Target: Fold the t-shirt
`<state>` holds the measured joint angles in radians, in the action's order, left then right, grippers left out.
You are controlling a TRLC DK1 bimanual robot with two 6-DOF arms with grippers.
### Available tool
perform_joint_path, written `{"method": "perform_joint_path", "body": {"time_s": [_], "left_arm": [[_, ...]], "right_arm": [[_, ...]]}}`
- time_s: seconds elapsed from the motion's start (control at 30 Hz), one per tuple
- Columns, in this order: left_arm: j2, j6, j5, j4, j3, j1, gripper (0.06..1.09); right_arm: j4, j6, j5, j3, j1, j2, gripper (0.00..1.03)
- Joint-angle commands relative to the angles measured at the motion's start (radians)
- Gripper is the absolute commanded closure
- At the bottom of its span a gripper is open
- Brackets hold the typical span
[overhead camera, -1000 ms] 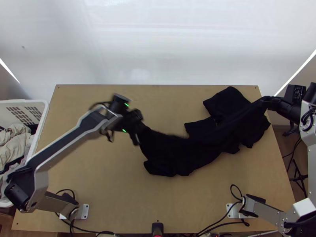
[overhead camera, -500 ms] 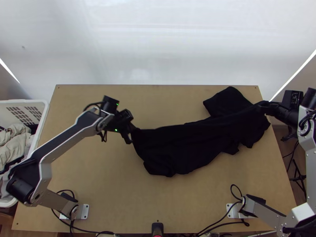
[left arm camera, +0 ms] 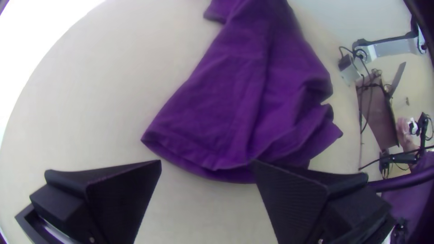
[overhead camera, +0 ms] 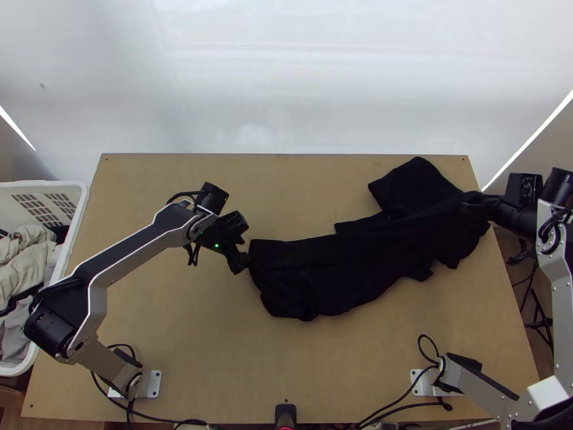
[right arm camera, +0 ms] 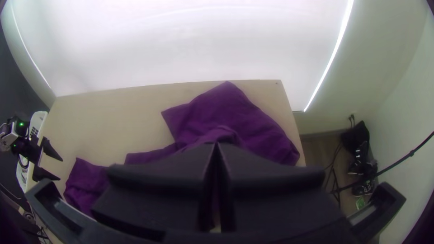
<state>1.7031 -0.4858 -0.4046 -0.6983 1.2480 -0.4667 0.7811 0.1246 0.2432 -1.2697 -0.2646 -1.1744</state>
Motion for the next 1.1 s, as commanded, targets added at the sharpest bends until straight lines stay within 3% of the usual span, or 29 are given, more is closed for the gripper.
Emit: {"method": "perform_joint_path", "body": {"time_s": [0.0,0.1,0.4,0.63,1.07], "left_arm": [[0.02,-0.017,-0.057,-0.201,0.053,-0.009,0.11],[-0.033,-0.042,-0.054,-0.125,-0.012,-0.015,0.11],[-0.088,-0.28,-0.053,0.023,-0.182,-0.026,0.11],[-0.072,-0.301,-0.042,0.16,-0.214,-0.026,0.11],[-0.011,-0.309,-0.037,0.221,-0.194,-0.036,0.11]], "right_arm": [[0.023,0.003,-0.001,0.012,0.004,0.009,1.0],[0.023,0.003,-0.001,0.023,0.004,0.015,1.0],[0.024,0.004,-0.01,0.055,0.001,0.044,1.0],[0.024,0.004,-0.013,0.064,0.002,0.058,1.0],[0.023,0.003,-0.016,0.067,0.002,0.058,1.0]]}}
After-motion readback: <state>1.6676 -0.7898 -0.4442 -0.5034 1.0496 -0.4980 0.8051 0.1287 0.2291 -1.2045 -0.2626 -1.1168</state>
